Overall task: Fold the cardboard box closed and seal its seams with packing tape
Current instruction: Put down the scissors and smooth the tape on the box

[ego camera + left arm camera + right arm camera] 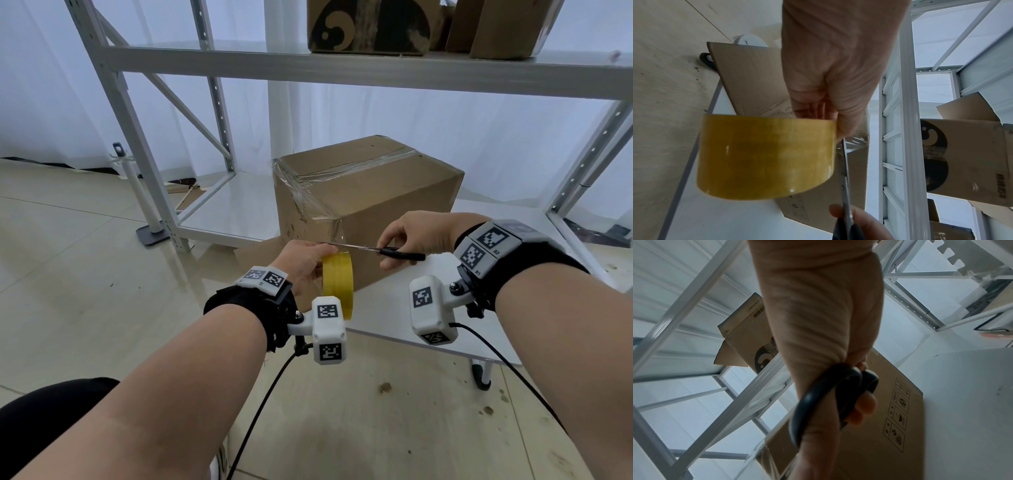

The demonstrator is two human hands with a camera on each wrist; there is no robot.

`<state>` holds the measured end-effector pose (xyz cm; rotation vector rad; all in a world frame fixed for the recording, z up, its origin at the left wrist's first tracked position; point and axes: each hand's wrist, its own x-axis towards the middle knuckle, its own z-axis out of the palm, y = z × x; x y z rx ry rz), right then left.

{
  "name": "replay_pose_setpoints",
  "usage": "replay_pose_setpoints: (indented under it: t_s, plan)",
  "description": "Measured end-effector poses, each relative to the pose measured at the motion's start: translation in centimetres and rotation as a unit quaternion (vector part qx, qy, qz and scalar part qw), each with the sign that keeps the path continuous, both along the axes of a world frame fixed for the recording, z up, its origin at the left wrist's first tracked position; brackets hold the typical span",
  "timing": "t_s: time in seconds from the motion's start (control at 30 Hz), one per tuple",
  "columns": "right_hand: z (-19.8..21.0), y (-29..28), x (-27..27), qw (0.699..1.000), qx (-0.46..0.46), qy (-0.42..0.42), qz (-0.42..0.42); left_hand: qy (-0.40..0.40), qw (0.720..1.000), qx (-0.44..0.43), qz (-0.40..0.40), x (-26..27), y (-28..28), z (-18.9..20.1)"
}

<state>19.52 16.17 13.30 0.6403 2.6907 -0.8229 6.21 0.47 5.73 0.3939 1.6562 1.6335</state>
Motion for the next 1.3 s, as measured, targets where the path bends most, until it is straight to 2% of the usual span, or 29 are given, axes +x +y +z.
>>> replay_pose_setpoints:
  t_s: [0.33,0.7,0.83,1.03,1.17,1.3]
  plan:
    - [0.3,-1.0,0.5,0.996,-0.086,0.02,-0.021,0.007,0.999,0.018,-0.029,-0.4,-0.6,-0.1]
    - [0.4,-0.4,0.6,0.998,-0.063,0.01,-0.019,0.044,0.998,-0.009,-0.039,-0.2,-0.5,-0.8]
    - [-0.3,-0.5,0.3,0.999,-0.043,-0.023,-0.01,0.05,0.998,-0.011,-0.036,-0.2,-0.6,-0.8]
    - [-1.4,-0.8,1.1,0.998,-0.053,-0.023,-0.023,0.076,0.996,-0.025,-0.048,0.3,-0.7,-1.0]
    - [-2.8,-1.0,2.0,0.998,-0.028,-0.052,-0.033,0.107,0.988,-0.085,-0.078,0.8,-0.9,-2.8]
    - [-4.4,-0.7,3.9,0.996,-0.049,-0.026,-0.067,0.128,0.983,-0.111,-0.076,1.5,-1.3,-5.0]
